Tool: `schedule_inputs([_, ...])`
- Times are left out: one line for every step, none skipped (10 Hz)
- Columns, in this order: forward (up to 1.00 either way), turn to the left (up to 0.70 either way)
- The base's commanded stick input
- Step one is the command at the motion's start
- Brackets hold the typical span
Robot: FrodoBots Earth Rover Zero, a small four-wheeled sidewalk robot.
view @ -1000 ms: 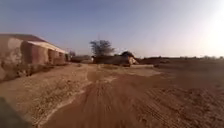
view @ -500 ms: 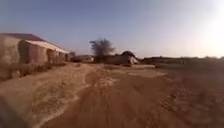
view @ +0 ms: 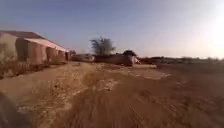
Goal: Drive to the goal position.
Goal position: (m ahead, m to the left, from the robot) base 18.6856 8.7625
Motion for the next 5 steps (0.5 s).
schedule_inputs([0.70,0.00])
schedule_inputs([0.70,0.00])
schedule_inputs([0.70,0.00])
schedule_inputs([0.70,0.00])
schedule_inputs([0.70,0.00])
